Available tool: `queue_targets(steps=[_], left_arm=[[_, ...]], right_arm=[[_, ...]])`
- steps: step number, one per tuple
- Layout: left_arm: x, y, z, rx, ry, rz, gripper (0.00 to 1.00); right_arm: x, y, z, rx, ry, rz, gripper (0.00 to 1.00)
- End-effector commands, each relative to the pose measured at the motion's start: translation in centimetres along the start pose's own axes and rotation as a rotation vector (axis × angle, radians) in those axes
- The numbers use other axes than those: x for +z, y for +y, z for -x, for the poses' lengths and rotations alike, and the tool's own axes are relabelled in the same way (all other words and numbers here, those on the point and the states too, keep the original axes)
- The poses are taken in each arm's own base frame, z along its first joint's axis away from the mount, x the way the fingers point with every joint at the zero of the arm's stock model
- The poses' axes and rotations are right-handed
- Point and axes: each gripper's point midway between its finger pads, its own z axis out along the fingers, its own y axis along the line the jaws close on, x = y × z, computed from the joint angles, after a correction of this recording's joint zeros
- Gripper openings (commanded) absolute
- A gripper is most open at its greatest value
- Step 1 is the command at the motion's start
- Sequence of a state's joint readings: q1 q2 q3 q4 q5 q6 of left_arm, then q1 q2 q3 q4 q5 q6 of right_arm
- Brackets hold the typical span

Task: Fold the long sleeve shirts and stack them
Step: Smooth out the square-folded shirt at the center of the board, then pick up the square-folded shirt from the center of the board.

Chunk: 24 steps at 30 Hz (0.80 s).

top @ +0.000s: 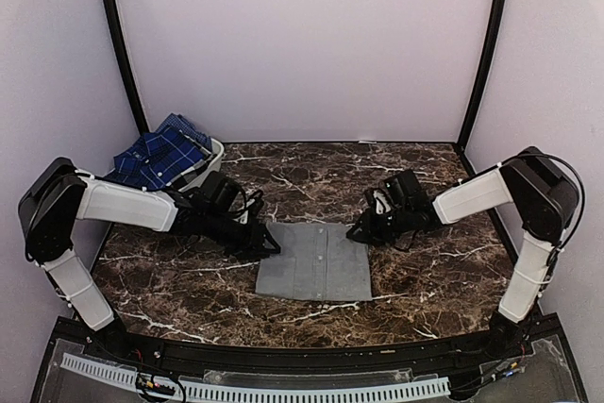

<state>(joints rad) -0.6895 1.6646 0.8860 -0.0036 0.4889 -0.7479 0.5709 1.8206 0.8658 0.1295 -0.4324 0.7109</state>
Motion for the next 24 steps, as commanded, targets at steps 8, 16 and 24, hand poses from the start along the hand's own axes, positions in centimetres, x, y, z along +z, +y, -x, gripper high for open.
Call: queue_targets(steps=[8, 16, 24], left_arm=[[-0.8, 2.0, -0.5, 0.008, -0.011, 0.106, 0.37], [-1.6, 3.2, 0.1, 0.007, -0.028, 0.180, 0.38], [-1.7, 4.2, -0.4, -0.006, 0.006, 0.216, 0.42]], right_arm=[[-3.7, 3.5, -1.1, -0.139, -0.036, -0.097, 0.24], [-4.3, 2.8, -5.2, -0.115, 0.007, -0.086, 0.25], [-3.6, 1.8, -7.9, -0.125, 0.042, -0.122, 0.24]])
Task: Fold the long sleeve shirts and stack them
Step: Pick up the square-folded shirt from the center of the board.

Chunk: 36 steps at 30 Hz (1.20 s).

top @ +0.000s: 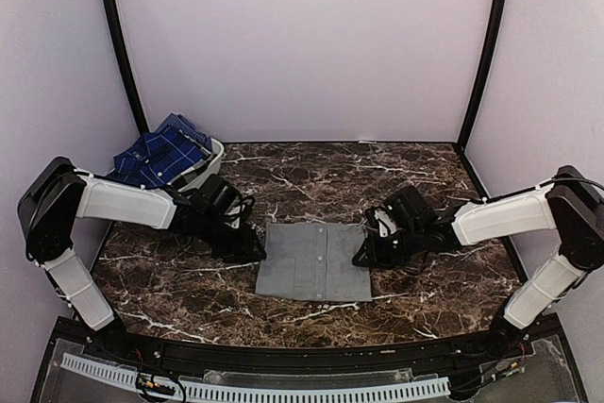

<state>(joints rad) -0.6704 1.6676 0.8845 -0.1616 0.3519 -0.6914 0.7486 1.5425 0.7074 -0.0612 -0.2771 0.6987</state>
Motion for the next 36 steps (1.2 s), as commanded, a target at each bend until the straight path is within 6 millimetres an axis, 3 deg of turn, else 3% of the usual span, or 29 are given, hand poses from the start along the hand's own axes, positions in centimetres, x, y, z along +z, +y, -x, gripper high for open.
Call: queue_targets(steps=[1, 5, 10, 27, 36], left_arm=[[-1.0, -0.2, 0.3, 0.015, 0.004, 0.016, 0.42], [-0.5, -0.3, 0.0, 0.024, 0.034, 0.018, 0.43], [0.3, -0.2, -0.2, 0.020, 0.059, 0.028, 0.43], [2.2, 0.3, -1.2, -0.003, 0.103, 0.097, 0.40], [3.3, -0.1, -1.3, -0.037, 0.096, 0.091, 0.32]], right_arm=[[0.2, -0.3, -0.6, -0.006, -0.018, -0.035, 0.24], [-0.2, -2.2, -1.2, 0.005, -0.036, -0.111, 0.24], [-0.2, -2.8, -1.7, 0.002, -0.027, -0.133, 0.24], [-0.6, -1.8, -0.6, -0.025, -0.051, -0.116, 0.23], [-1.2, -1.2, 0.0, -0.034, -0.072, -0.103, 0.24]])
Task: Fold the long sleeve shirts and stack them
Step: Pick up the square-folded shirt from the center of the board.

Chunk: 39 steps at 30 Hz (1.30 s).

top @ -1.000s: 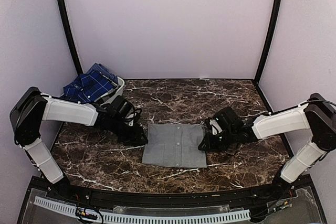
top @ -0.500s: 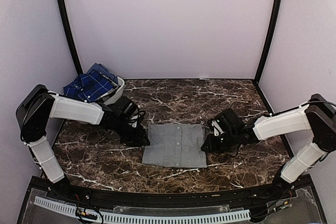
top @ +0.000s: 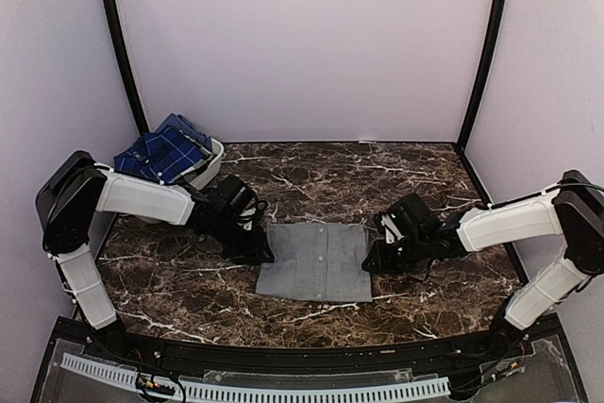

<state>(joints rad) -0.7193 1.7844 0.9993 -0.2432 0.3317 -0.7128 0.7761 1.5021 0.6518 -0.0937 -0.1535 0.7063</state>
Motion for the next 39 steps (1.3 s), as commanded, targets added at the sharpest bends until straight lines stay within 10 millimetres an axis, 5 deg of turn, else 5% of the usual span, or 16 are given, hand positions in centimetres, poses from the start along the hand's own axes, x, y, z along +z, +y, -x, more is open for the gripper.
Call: queue_targets(steps=[1, 14, 30, 39], left_arm=[[1.2, 0.5, -0.7, -0.035, 0.020, 0.028, 0.31], [-1.0, -2.7, 1.6, -0.062, -0.086, -0.086, 0.00], [-12.6, 2.3, 5.8, 0.073, -0.190, 0.073, 0.00], [-16.5, 3.3, 7.9, 0.109, -0.214, 0.120, 0.00]], right_arm=[[-1.0, 1.1, 1.4, -0.028, -0.048, 0.015, 0.24], [-1.6, 1.6, 2.1, -0.031, -0.072, 0.019, 0.23], [-1.5, 4.3, 3.8, -0.037, -0.069, 0.093, 0.24], [0.5, 7.5, 5.6, -0.045, -0.069, 0.166, 0.24]])
